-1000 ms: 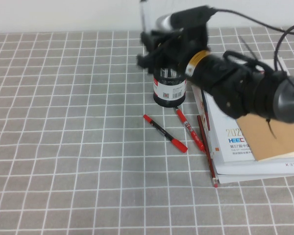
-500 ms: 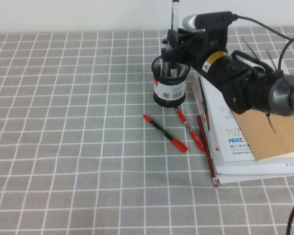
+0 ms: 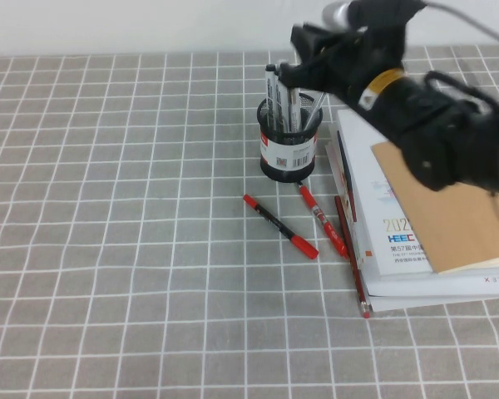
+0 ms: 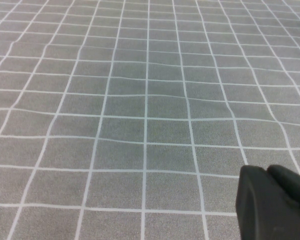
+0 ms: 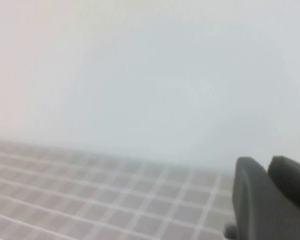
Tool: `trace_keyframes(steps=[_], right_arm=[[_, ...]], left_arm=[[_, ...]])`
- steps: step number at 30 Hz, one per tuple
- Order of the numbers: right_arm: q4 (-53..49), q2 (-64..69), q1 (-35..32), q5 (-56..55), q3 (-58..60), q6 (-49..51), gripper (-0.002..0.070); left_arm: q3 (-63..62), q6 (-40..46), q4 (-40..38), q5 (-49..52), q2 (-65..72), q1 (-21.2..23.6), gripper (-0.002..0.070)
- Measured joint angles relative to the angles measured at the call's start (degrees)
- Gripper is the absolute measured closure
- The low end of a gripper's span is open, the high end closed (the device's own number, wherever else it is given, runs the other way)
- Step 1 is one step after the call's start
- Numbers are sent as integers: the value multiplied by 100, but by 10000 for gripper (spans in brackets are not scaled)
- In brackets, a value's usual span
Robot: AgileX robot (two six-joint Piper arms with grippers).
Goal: Put the pen into the pen holder
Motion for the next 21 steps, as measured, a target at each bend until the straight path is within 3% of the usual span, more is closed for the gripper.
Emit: trace_keyframes(steps=[9, 16, 21], right_arm=[[-687, -2462, 51, -182, 1701, 12, 687], [-1981, -4196, 51, 717, 2756, 12, 688], [-2129, -4975, 51, 1105, 3413, 12, 688]], left_arm=[[0, 0, 0, 0, 0, 0, 680], [0, 0, 0, 0, 0, 0, 680], [0, 0, 0, 0, 0, 0, 680]])
